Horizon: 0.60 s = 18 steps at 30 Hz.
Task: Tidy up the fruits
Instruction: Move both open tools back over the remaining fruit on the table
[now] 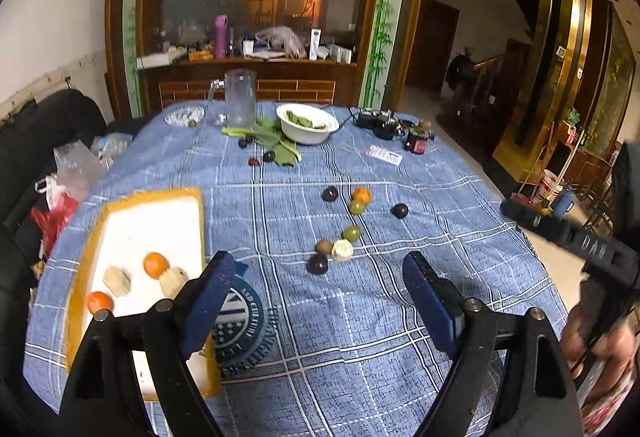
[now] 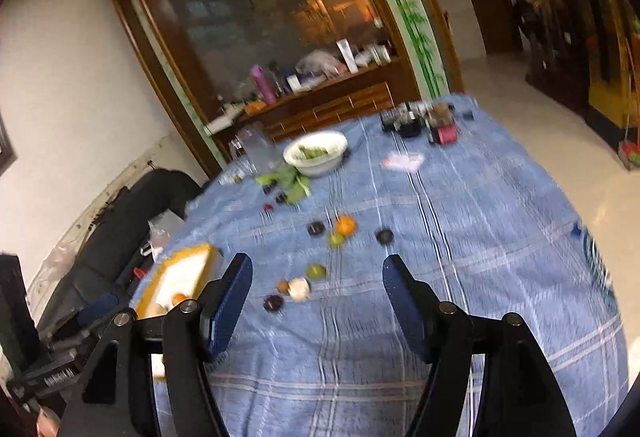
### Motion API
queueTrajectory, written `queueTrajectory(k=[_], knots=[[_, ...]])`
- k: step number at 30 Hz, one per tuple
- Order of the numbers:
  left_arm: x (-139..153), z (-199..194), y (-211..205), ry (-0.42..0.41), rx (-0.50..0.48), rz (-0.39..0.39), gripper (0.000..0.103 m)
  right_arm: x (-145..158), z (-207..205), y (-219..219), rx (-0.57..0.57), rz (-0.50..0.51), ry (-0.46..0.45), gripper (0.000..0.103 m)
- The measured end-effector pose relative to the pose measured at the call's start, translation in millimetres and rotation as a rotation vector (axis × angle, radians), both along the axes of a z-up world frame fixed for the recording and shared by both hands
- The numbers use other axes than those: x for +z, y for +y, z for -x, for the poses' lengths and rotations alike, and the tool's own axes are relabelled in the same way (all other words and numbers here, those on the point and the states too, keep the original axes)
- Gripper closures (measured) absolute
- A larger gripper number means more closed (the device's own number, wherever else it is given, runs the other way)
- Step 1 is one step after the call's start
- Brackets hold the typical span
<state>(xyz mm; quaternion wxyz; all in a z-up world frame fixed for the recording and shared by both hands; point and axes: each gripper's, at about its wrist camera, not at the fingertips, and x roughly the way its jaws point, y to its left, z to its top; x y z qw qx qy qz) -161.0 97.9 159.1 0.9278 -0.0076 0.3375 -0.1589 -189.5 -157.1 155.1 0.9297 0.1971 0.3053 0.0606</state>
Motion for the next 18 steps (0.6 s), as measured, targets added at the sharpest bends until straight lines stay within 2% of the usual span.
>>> queueTrajectory(k=[6, 14, 18], knots=[[-13, -7, -7, 0.025, -0.017, -0.003, 0.018, -33, -2, -8, -0.026, 0.007, 0.072, 0.031], [-36, -33, -11, 0.11, -0.001, -0.004, 0.018, -51, -20, -6, -0.02, 0.046, 0.118, 0.031], [-41, -46, -11, 0.152, 0.023, -0.009, 0.018, -63, -41, -3, 0.009, 0.059, 0.174, 0.031]])
